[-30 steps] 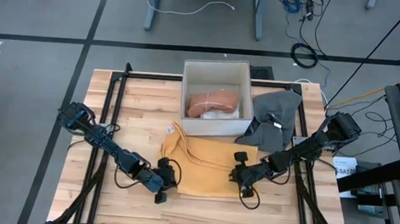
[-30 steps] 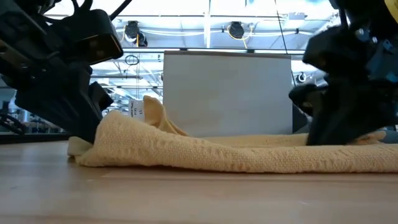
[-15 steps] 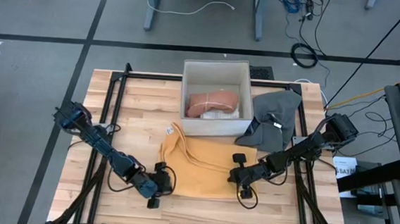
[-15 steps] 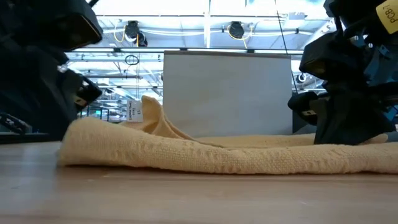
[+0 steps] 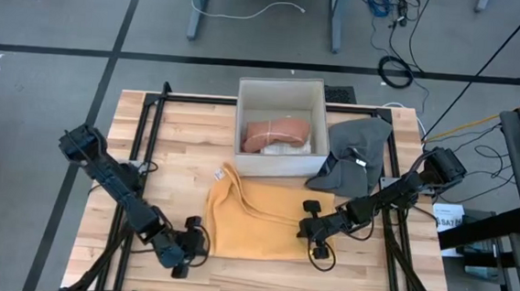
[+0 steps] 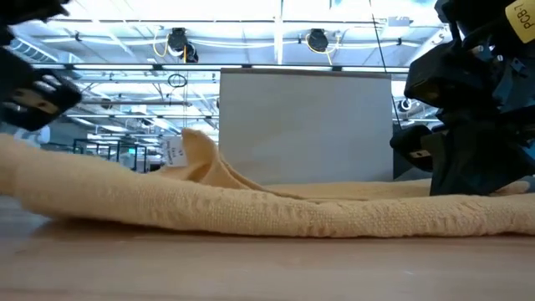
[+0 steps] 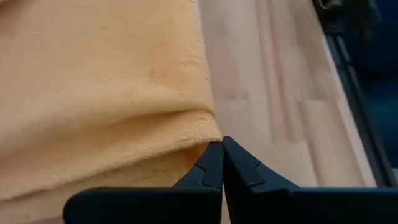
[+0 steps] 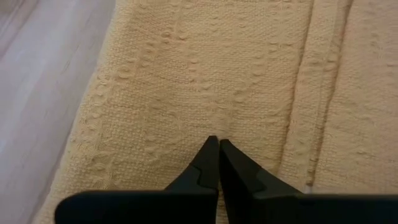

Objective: Fold towel
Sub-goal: Fold the orange towel

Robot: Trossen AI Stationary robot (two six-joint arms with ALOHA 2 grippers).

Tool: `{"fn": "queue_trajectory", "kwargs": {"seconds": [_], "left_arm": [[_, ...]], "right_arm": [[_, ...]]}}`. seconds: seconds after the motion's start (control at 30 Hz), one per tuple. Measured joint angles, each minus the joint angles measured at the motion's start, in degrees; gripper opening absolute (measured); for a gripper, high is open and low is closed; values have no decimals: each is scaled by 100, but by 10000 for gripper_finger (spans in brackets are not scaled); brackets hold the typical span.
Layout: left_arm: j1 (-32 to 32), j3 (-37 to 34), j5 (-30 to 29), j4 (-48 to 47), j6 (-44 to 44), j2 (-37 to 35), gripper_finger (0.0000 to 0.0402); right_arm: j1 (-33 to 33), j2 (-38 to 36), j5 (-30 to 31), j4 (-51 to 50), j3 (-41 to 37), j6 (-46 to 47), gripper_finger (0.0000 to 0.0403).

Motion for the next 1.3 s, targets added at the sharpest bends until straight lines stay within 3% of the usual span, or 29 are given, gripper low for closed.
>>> {"fn": "queue_trajectory", "kwargs": {"seconds": [0.37, 0.8, 1.13, 1.3], "left_arm": [[-653, 0, 173, -661, -931, -2, 0], [-827, 0, 625, -976, -1778, 1, 3], [-827, 33, 715, -1114, -1772, -163, 71], [-671, 42, -40, -1606, -1232, -782, 94]], "right_arm": [[0, 4, -14, 6, -7, 62, 0], [0, -39, -213, 54, -17, 148, 0], [9, -623, -266, -257, -59, 103, 30], [12, -864, -204, -326, -47, 29, 71]]}}
